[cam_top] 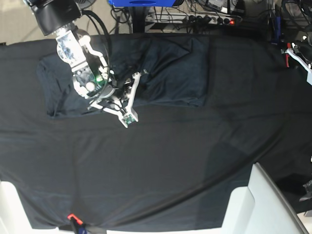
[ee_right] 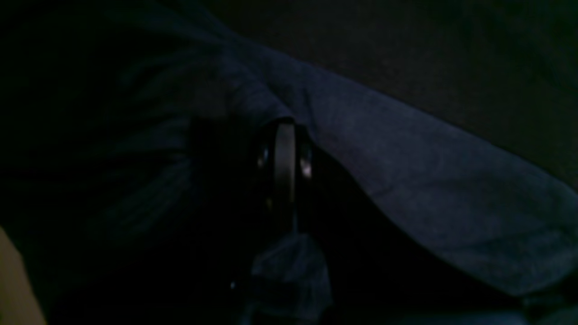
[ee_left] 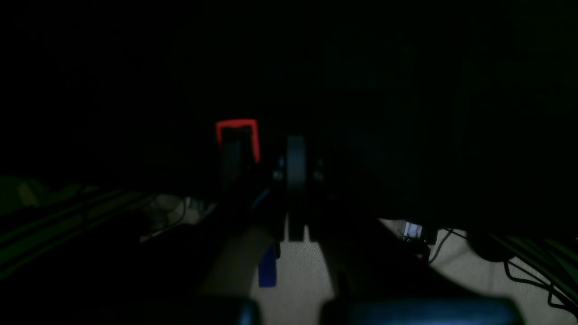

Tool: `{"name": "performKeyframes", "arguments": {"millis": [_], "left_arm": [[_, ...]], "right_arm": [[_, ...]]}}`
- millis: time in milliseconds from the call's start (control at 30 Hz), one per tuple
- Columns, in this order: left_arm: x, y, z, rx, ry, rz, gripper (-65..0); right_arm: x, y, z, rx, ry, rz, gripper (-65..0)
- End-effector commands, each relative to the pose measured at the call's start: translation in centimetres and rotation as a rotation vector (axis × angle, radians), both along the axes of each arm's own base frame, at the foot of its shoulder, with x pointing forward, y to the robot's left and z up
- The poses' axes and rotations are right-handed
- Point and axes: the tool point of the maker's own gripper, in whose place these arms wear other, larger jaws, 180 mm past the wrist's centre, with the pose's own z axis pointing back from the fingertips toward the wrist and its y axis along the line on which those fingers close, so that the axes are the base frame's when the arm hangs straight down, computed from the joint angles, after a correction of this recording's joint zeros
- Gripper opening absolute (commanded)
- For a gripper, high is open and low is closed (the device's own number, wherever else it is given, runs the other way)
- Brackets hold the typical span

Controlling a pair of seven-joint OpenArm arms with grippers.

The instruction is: Fold the T-shirt properly

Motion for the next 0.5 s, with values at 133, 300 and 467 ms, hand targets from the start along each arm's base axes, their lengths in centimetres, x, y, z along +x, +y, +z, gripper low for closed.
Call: {"name": "performKeyframes", "arguments": {"millis": [133,300,467], "left_arm": [[-0.3,1.2,-0.1,0.001,0.001,0.022,-65.0],[-0.6,1.3,-0.4,-0.005,0.002,0.031,-65.0],[-0.2,1.4,-0.1,0.0,-0.033,0.028,-65.0]], "right_arm": [[1.2,0.9,4.4,0.072,-0.114,-0.073,-64.1],[0.2,1.1,3.7,0.07,-0.067,-0.076,-59.7],[0.9,1.4,3.0,0.065,-0.049,-0.084,-36.5]]}}
